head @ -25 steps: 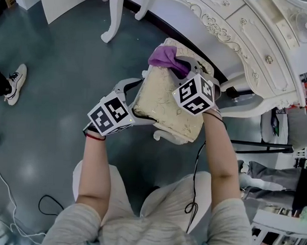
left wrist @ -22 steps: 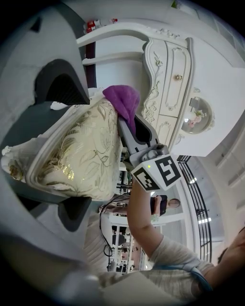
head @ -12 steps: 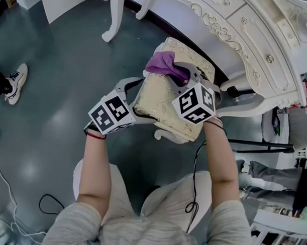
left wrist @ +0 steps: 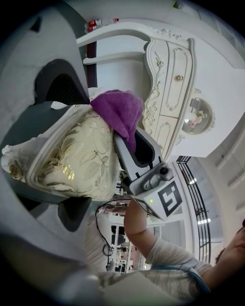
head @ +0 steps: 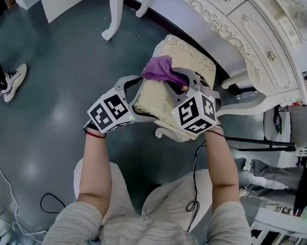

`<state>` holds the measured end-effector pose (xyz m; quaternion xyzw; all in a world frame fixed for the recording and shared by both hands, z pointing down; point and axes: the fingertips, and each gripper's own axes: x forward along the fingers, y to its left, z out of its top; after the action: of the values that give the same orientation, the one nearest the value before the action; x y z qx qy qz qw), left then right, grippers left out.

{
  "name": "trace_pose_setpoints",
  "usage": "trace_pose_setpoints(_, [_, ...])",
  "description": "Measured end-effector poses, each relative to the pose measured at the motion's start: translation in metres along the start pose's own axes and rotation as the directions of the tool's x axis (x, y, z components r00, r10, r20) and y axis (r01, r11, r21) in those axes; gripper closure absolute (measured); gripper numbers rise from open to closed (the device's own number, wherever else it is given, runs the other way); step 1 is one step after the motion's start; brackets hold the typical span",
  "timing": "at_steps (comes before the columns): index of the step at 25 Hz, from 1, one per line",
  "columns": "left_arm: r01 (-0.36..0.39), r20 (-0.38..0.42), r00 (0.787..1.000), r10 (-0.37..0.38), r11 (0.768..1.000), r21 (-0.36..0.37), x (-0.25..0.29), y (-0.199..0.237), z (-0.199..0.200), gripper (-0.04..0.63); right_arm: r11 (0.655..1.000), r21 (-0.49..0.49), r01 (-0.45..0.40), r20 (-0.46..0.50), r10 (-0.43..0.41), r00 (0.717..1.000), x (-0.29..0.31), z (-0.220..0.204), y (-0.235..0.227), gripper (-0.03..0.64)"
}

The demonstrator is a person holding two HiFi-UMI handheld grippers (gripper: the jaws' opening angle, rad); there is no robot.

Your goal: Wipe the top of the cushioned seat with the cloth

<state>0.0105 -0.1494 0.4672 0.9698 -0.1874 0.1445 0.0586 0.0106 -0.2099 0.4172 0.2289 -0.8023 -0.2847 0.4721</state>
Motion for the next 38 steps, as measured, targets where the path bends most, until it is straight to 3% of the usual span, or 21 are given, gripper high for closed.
trace_pose_setpoints(17, [0.003,-0.001,1.0,-0.003,1.0,-0.004,-0.001,0.0,-0.001,0.005,0.996,-0.057,-0.073,0.013,0.074,0.997,-0.026,0.016,0.039,0.503])
trace_pose_setpoints(38, [0.004,-0.002,1.0,-0.004,1.0,0.016,-0.001,0.0,0.001,0.005,0.983,0.061,-0.174,0.113,0.167,0.979,-0.055,0.027,0.071,0.503])
